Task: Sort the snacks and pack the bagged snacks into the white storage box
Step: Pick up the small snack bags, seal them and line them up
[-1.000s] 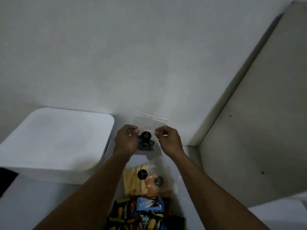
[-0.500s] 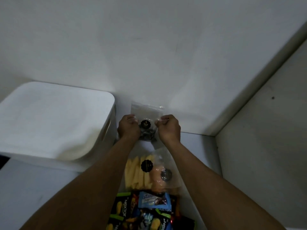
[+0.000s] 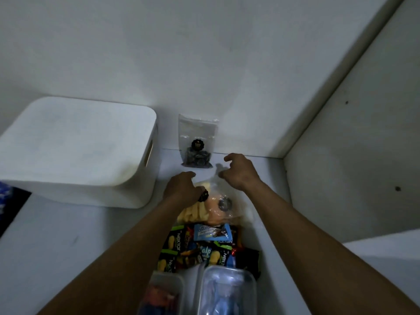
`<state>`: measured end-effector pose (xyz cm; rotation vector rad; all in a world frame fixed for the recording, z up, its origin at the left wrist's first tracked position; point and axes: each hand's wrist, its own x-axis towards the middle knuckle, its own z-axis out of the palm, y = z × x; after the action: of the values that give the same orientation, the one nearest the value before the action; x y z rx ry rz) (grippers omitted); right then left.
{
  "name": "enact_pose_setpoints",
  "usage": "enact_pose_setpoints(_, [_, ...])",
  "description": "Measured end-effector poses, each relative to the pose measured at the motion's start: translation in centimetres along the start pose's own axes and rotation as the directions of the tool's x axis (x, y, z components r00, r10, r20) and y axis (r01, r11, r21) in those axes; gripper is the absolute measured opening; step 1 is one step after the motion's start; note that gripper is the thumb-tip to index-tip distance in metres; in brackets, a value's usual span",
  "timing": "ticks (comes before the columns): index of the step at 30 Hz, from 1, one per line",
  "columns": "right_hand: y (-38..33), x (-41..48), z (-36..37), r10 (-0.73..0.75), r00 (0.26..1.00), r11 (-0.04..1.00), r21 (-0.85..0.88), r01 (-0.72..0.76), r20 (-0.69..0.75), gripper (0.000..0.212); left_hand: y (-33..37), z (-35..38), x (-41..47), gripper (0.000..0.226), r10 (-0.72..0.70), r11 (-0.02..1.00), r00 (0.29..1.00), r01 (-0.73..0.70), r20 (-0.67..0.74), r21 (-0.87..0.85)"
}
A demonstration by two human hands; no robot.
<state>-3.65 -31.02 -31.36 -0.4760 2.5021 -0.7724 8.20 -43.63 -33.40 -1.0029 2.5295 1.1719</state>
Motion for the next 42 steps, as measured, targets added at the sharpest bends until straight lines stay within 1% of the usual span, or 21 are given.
enact_pose_setpoints(3, [0.8,-1.0,1.0,0.028,0.999,0.989,-0.148,-0.022,0.039,0.056,-0.8,0.9,0.0,0.067,0.025,0.99,0.999,-0.031,0.044,0.135])
enact_pose_setpoints(6, [1.1,-1.5,2.1,0.09,0.996,0.981,-0.177,-0.086,0.015,0.059,-1.1,1.3,0.2,0.064,0.062,0.98,0.998,-0.063,0.015,0.186])
enact_pose_setpoints(8, [1.1,-1.9,2.4,0.132,0.991,0.975,-0.182,-0.128,0.007,0.061,-1.2,1.2,0.5,0.061,0.074,0.977,0.997,-0.079,0.033,0.2])
enact_pose_setpoints(10, [1.1,-2.2,2.4,0.139,0.99,0.982,-0.127,-0.141,-0.024,0.06,-1.4,0.9,0.7,0.053,0.087,0.975,0.995,-0.095,0.051,0.202])
enact_pose_setpoints(12, [1.3,-2.5,1.9,0.13,0.989,0.992,0.008,-0.129,-0.068,0.057,-1.6,0.7,0.7,0.046,0.089,0.976,0.995,-0.097,0.049,0.195])
enact_pose_setpoints(14, [1.2,-2.6,1.3,0.139,0.984,0.982,0.14,-0.123,-0.107,0.049,-1.9,0.5,0.8,0.049,0.09,0.967,0.995,-0.1,0.052,0.233])
enact_pose_setpoints(16, [0.9,-2.7,0.9,0.143,0.982,0.974,0.194,-0.118,-0.125,0.037,-1.8,0.5,0.8,0.054,0.091,0.947,0.993,-0.111,0.078,0.303])
enact_pose_setpoints(17, [0.8,-2.7,0.7,0.142,0.981,0.975,0.188,-0.117,-0.131,0.034,-1.6,0.5,0.7,0.055,0.09,0.939,0.992,-0.115,0.091,0.325])
enact_pose_setpoints(19, [0.7,-3.1,0.7,0.144,0.981,0.986,0.107,-0.131,-0.129,0.033,-1.6,0.4,0.6,0.054,0.087,0.936,0.992,-0.113,0.093,0.333])
enact_pose_setpoints(21, [1.0,-3.5,1.1,0.17,0.982,0.985,-0.008,-0.171,-0.081,0.036,-1.9,0.2,0.8,0.05,0.096,0.943,0.993,-0.115,0.076,0.313])
enact_pose_setpoints(23, [1.8,-3.8,1.6,0.218,0.976,0.974,-0.05,-0.219,-0.029,0.041,-2.3,0.0,0.9,0.046,0.111,0.95,0.992,-0.122,0.056,0.286])
enact_pose_setpoints(25, [2.2,-4.2,2.0,0.24,0.971,0.971,0.004,-0.24,-0.007,0.037,-2.7,-0.1,0.9,0.045,0.137,0.949,0.99,-0.141,0.032,0.283])
enact_pose_setpoints(27, [2.6,-4.1,2.3,0.222,0.975,0.97,0.106,-0.22,-0.005,0.015,-2.8,-0.1,0.7,0.046,0.151,0.946,0.988,-0.152,0.023,0.286])
enact_pose_setpoints(28, [2.7,-4.2,2.3,0.214,0.977,0.96,0.187,-0.209,-0.006,0.008,-2.7,-0.2,0.7,0.047,0.15,0.949,0.988,-0.15,0.02,0.277])
enact_pose_setpoints(30, [2.4,-4.6,1.6,0.222,0.975,0.89,0.406,-0.208,0.013,0.001,-2.4,-0.7,0.3,0.049,0.15,0.957,0.989,-0.146,0.003,0.252])
enact_pose_setpoints(32, [1.7,-5.4,0.3,0.198,0.979,0.807,0.557,-0.195,0.056,0.007,-1.9,-1.4,-0.2,0.047,0.168,0.96,0.985,-0.156,-0.03,0.231])
enact_pose_setpoints(35, [0.0,-6.8,-2.2,0.112,0.991,0.771,0.622,-0.137,0.08,0.011,-0.5,-2.8,-1.8,0.041,0.186,0.969,0.978,-0.166,-0.099,0.184])
enact_pose_setpoints(37, [-1.5,-8.1,-4.3,0.056,0.995,0.768,0.634,-0.093,0.079,0.009,0.7,-4.2,-3.2,0.04,0.219,0.972,0.967,-0.205,-0.128,0.113])
enact_pose_setpoints(39, [-3.4,-9.6,-6.8,-0.008,0.999,0.778,0.628,-0.025,0.049,0.008,1.8,-5.9,-4.8,0.033,0.281,0.956,0.955,-0.287,-0.1,-0.054])
enact_pose_setpoints(41, [-5.6,-11.0,-9.5,-0.076,0.997,0.786,0.617,0.052,0.012,0.012,3.0,-8.1,-6.8,0.025,0.346,0.91,0.936,-0.35,-0.059,-0.222])
enact_pose_setpoints(42, [-6.8,-11.8,-10.7,-0.106,0.994,0.794,0.602,0.086,-0.003,0.014,3.8,-9.2,-7.8,0.026,0.378,0.883,0.924,-0.377,-0.052,-0.28])
